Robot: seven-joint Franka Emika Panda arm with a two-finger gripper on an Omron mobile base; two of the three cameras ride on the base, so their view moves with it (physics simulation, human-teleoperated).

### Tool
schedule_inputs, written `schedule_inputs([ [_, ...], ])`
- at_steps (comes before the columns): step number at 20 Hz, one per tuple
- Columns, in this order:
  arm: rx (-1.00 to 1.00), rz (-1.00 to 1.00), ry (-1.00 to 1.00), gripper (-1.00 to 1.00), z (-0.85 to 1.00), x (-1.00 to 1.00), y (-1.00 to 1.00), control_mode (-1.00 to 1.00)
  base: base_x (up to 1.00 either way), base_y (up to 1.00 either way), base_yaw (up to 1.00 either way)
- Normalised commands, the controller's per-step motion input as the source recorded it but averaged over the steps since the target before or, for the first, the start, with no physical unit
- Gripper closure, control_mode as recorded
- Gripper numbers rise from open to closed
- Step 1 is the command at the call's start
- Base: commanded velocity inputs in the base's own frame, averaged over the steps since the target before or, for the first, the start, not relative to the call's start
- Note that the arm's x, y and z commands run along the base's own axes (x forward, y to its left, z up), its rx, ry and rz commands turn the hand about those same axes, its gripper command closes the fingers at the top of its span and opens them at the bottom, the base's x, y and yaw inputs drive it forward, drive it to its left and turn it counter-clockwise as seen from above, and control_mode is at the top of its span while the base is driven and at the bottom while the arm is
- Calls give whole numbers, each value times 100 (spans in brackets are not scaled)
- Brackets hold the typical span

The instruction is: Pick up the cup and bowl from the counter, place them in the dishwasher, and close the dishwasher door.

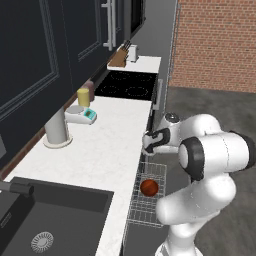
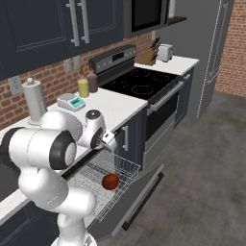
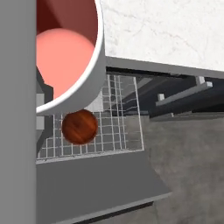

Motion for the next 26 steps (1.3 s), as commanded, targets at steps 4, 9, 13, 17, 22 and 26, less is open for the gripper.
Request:
schedule_inputs([
  [4,0,0,-2,100,44,-74,-57,-100,0,0,0],
  [9,0,2,0,100,38,-46,-39,-100,0,0,0],
  [13,0,15,0,100,25,-24,-26,-100,0,0,0],
  [17,-2,21,2,100,2,-15,-23,-100,0,0,0],
  [22,-8,28,4,100,0,-10,-18,-100,0,0,0],
  [26,-8,33,2,100,0,-2,-3,-100,0,0,0],
])
